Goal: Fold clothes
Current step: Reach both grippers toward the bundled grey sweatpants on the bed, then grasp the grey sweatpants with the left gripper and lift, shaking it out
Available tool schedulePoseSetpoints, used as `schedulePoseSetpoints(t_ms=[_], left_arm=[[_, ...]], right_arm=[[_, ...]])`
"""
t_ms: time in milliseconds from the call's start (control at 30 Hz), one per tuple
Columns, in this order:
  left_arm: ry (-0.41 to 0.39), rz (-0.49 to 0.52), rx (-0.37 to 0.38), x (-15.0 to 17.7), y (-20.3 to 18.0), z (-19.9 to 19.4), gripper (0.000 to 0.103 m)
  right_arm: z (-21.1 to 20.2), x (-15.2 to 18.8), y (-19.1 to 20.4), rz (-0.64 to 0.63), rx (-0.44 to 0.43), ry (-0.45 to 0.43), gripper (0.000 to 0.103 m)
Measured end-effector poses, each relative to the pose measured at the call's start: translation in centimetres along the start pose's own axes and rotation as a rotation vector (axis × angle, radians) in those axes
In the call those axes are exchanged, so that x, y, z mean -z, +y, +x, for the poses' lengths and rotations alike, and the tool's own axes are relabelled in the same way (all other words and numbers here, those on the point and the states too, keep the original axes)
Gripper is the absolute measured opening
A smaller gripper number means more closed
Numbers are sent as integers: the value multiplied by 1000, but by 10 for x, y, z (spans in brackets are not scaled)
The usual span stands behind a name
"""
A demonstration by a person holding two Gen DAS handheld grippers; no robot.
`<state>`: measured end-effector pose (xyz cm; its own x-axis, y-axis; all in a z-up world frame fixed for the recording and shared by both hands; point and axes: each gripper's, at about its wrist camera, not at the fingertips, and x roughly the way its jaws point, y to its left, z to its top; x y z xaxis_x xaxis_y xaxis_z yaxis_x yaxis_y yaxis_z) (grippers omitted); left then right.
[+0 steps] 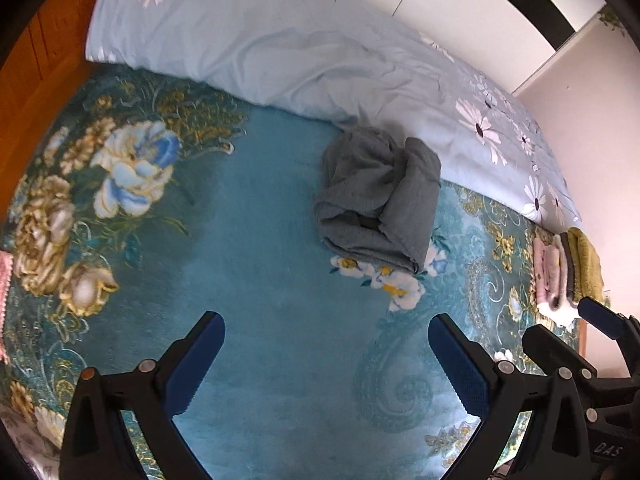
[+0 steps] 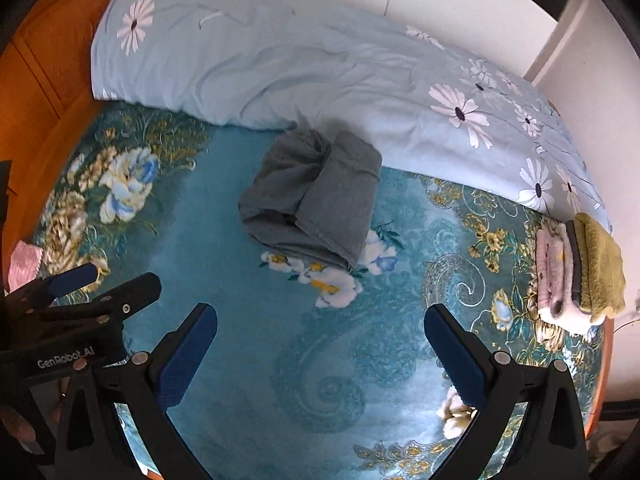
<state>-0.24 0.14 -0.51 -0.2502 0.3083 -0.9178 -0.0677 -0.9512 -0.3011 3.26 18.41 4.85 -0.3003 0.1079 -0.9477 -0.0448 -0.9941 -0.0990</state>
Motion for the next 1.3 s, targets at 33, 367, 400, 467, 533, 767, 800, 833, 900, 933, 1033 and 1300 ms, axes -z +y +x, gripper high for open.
schedulePoseSetpoints(t_ms=[33, 367, 400, 467, 533, 767, 800, 833, 900, 933, 1033, 1300], left_arm=[[10, -1, 4, -1, 0, 9, 103], [100, -7, 10, -19, 9, 83, 103], [91, 1, 7, -24, 8, 90, 103], [90, 19, 7, -32, 3, 103, 103], [104, 42, -5, -40, -2, 116, 103], [105, 120, -82, -78, -20, 151, 103], [99, 129, -92, -86, -24, 155, 103], [92, 139, -97, -94, -28, 160, 103], [79, 165, -111, -107, -37, 171, 103], [72, 179, -122, -114, -42, 177, 102], [64, 175, -128, -134, -54, 191, 83], [109, 173, -96, -156, -73, 203, 5]], right_arm=[[5, -2, 1, -6, 1, 13, 103], [65, -23, -4, -18, -15, 175, 103], [73, -24, -7, -13, -18, 191, 103], [87, -26, -14, -3, -24, 223, 103], [101, -31, -22, 12, -21, 236, 103], [142, -30, -54, 115, -46, 283, 103], [145, -27, -59, 140, -44, 289, 103], [148, -21, -64, 159, -44, 300, 103], [150, -13, -69, 165, -38, 310, 103], [150, -7, -73, 166, -28, 315, 103], [148, 9, -85, 199, -16, 330, 103], [127, 49, -109, 308, -17, 356, 103]])
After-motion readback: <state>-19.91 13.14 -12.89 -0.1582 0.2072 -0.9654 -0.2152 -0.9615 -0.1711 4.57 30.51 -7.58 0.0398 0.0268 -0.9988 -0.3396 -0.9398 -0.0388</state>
